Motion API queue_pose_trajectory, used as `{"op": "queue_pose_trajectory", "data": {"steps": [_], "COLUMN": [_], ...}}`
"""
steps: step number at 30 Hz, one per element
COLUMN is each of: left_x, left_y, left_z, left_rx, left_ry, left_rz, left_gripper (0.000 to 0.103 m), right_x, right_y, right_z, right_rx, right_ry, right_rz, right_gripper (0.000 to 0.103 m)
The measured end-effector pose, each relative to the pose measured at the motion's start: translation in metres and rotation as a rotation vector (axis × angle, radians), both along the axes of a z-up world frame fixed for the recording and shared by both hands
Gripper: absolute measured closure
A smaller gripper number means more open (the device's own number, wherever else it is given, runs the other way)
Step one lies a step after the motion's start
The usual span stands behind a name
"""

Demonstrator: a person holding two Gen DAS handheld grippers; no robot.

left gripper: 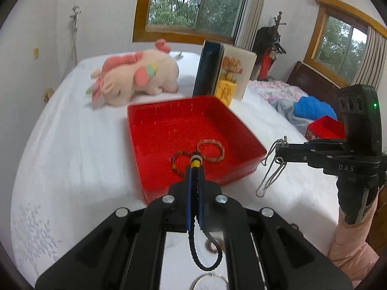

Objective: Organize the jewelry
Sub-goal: 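Lift the keychain and chain into the red tray and open both tools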

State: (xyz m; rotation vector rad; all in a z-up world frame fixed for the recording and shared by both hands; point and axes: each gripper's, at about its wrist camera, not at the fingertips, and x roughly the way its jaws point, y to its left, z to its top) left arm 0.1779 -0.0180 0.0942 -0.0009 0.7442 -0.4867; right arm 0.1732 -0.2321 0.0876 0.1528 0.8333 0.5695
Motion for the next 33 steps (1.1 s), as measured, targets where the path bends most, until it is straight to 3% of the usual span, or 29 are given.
{"op": "queue_pose_trajectory", "data": {"steps": [6, 11, 24, 33], "left_x": [0.023, 0.047, 0.135, 0.177], "left_y": [-0.013, -0.021, -0.031, -0.040], "left_z": [0.025, 0.028, -0.027, -0.052], "left_rx": [-0.021, -0.034, 0.027, 0.052], "left_ry": [-0.057, -0.073, 0.084, 0.147], "left_rz": [0.005, 0.026, 0.100, 0.121], "left_gripper": [0.100, 0.100, 0.100, 0.100], "right_x": [0.023, 0.052, 0.147, 0.181], "right_y": [-0.003, -0.004, -0.005, -0.003], "right_z": [0.028, 0.032, -0.031, -0.061], "right_rx": [0.012, -0.005, -0.103, -0.173], "right_ry": [-0.043, -0.051, 0.086, 0.129], "right_rz": [-0.023, -0.062, -0.150, -0.186], "right_gripper": [0.092, 0.092, 0.091, 0.091]}}
